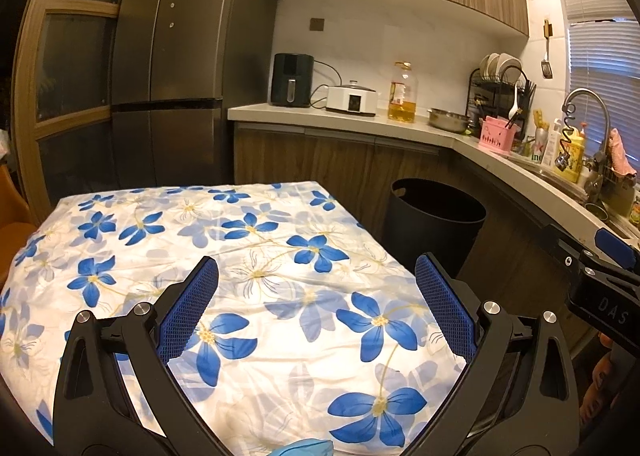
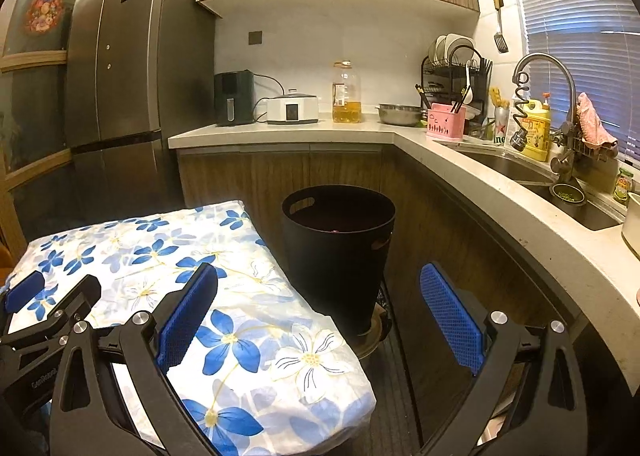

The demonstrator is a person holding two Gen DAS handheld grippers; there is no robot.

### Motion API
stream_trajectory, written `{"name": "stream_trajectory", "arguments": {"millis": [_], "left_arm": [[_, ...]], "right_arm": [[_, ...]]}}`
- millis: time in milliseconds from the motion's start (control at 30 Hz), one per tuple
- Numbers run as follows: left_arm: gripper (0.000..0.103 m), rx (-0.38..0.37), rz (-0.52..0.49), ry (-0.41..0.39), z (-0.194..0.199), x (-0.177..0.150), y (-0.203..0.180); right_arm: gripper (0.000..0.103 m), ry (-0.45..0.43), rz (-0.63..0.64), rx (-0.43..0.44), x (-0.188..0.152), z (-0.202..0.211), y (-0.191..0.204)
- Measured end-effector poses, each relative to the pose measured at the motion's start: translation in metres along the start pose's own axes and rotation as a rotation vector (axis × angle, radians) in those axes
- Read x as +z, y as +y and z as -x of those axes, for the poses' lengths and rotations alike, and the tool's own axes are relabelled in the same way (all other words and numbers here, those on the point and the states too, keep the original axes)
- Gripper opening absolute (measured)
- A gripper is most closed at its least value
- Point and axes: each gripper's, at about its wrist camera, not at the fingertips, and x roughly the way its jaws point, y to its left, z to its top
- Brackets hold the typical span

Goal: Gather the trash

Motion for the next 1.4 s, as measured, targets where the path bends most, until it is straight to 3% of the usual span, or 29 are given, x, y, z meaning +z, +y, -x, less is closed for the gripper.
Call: {"name": "stream_trajectory", "arguments": {"millis": [1400], "left_arm": [[0.097, -0.005, 0.0, -0.019, 0.016, 0.005, -0.002]], "right_arm": [[0.097, -0.031, 0.002, 0.008, 0.004, 0.019, 0.005]]}}
